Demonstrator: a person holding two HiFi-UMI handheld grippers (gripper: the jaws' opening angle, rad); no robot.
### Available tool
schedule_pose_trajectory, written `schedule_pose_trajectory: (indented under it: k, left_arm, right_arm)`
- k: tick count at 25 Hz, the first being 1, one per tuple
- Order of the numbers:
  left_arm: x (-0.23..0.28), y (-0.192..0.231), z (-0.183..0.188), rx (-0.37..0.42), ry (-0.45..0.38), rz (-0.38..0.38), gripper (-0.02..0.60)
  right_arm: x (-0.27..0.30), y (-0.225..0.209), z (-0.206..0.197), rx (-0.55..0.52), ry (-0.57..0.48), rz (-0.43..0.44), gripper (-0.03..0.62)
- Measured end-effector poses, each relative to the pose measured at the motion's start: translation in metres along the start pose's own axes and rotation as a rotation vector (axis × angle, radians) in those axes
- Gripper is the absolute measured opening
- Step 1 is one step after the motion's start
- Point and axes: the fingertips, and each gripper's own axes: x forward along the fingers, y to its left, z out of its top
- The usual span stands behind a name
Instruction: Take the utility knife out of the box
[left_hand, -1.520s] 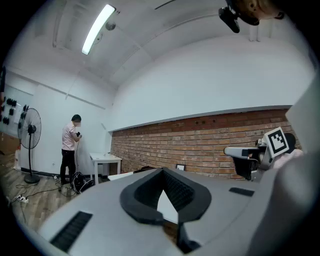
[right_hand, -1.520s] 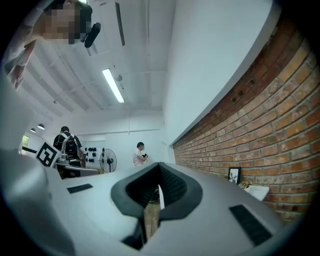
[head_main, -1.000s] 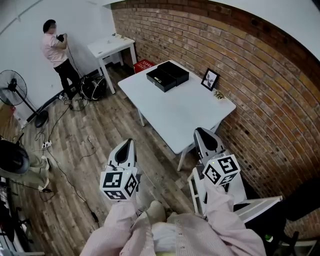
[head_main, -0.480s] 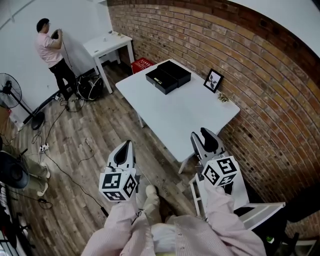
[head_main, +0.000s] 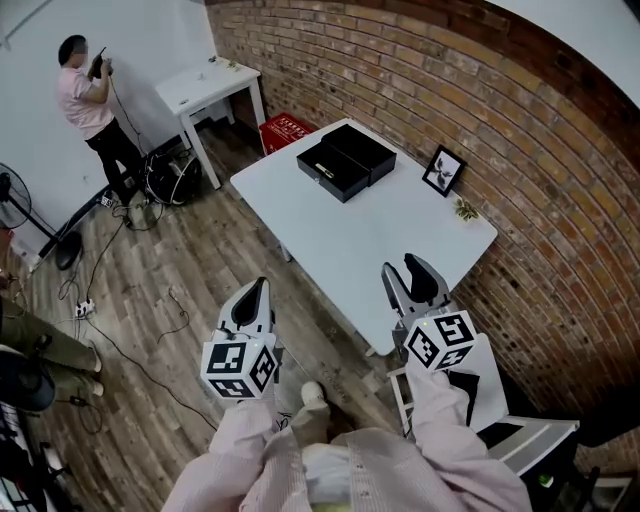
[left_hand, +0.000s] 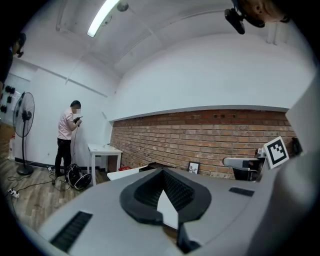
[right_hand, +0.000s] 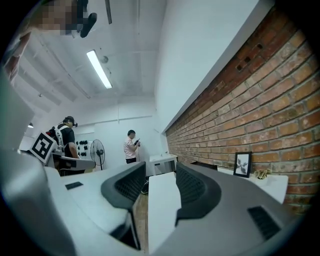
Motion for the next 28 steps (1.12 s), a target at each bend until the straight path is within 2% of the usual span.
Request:
schedule_pose_trajectory:
  k: [5,14,28]
  left_arm:
    - [0.035,0.034,0.001,-0.01,0.018,-0.017,-0.008]
    - [0.087,0.068,0.003,-0.008,0.03,-0.066,-0.008]
    - [0.139,0.119,0.005,-0.018,0.04,-0.053,-0.008]
  right_arm:
    - [0.044,0.0,-0.007,0.001,0.026,-0.018,0.172]
    - [0.102,-0.008,-0.02,0.017,0.044,-0.05,0.172]
    - [0.179,-0.02,-0.033,0.036,0.069,-0.044,0.172]
